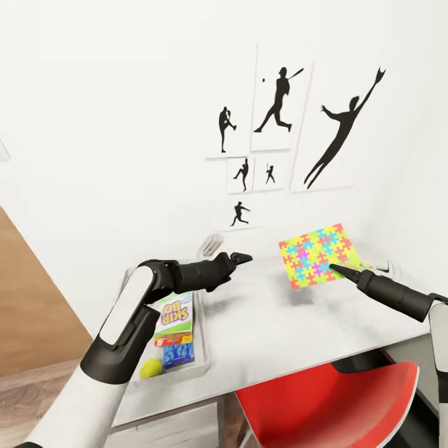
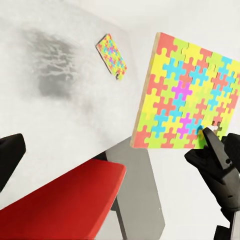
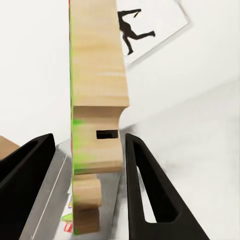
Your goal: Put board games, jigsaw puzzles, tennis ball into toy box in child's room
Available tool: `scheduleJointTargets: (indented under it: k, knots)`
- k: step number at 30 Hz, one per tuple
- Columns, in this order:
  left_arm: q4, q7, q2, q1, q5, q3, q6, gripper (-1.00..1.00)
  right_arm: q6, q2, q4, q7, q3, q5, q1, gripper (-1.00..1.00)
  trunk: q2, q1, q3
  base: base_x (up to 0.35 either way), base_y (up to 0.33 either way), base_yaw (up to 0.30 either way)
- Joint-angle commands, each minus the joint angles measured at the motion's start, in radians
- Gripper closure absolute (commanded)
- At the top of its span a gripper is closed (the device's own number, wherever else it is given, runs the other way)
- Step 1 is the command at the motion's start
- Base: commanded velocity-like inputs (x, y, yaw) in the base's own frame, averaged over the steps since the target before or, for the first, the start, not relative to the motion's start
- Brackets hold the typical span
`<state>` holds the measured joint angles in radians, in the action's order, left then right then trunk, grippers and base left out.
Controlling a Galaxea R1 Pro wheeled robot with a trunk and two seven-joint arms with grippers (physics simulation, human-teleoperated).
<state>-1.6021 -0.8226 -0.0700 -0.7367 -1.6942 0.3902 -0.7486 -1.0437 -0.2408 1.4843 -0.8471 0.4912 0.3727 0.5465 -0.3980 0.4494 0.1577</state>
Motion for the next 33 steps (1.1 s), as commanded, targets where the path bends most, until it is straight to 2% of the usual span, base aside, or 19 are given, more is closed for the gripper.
scheduleJointTargets:
  k: [1,7,12,19,30,33]
  knots:
    - [-0.001,-0.010,0.000,-0.001,-0.010,-0.001,0.000,-1.00,-0.004,0.000,0.001,-0.007,0.001,-0.005,0.001,1.00,-0.002,0.001,0.001,0.000,0.289,0.161]
    - [0.000,-0.010,0.000,-0.001,-0.009,0.000,0.000,-1.00,-0.004,0.000,0.001,-0.007,0.001,-0.005,0.001,1.00,-0.002,0.001,-0.008,0.000,0.288,0.162]
    - [-0.001,-0.010,0.001,-0.001,-0.009,0.001,0.000,-1.00,-0.004,0.010,0.000,-0.007,0.001,-0.005,0.001,1.00,-0.002,0.001,-0.016,0.000,0.150,0.162]
    - [-0.001,-0.010,0.002,-0.001,-0.009,0.001,0.000,-1.00,-0.004,0.035,-0.001,-0.006,0.001,-0.007,0.001,1.00,-0.002,0.001,-0.026,0.000,0.040,0.163]
    - [0.001,-0.010,0.002,-0.001,-0.009,-0.001,0.000,-1.00,-0.004,0.042,-0.001,-0.006,0.000,-0.004,0.001,1.00,-0.002,0.001,-0.034,0.000,0.004,0.092]
    - [0.001,-0.010,0.002,-0.001,-0.009,-0.002,0.000,-1.00,-0.004,0.042,-0.007,-0.001,-0.013,-0.005,0.002,1.00,-0.002,0.001,-0.035,0.000,0.000,0.202]
